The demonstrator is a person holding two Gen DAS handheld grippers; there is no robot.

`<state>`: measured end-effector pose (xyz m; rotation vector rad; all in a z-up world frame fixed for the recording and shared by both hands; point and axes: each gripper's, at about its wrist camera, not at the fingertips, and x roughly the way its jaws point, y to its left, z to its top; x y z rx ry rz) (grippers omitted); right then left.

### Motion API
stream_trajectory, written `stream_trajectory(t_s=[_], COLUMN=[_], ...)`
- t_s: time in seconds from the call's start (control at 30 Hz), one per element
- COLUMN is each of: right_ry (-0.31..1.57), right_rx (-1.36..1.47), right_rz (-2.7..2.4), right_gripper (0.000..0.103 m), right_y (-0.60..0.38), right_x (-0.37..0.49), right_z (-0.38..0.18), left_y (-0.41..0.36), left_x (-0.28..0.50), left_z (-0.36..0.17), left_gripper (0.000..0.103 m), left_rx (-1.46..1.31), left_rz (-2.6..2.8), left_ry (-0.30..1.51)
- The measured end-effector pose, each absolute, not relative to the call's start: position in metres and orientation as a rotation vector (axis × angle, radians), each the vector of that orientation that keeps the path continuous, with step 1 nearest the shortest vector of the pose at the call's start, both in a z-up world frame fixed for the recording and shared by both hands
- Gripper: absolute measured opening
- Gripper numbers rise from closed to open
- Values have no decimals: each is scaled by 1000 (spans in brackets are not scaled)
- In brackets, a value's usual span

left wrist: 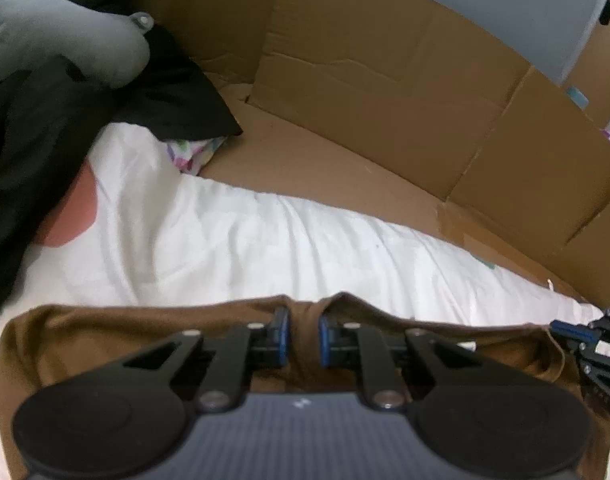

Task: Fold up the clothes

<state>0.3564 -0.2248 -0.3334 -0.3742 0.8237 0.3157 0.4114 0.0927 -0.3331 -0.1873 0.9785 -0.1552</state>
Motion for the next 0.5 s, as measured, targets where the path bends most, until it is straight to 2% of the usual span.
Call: stream_trajectory(t_s=[0.2,0.33,0.5], right_ry=[828,829,830], right_rx=[-270,-201,-129], right_rz=[271,241,215], right_gripper=[3,3,4], right_y=[-237,-246,-253], right_x=[360,363,362], right_z=[-330,-327,-323], left_y=[98,106,117], left_x=[427,424,414], left_z=[-338,-322,-307], left_gripper=[25,38,38], left_rx=[-243,-259,-237], left_rz=[-126,-128,-134], left_ry=[991,940,917])
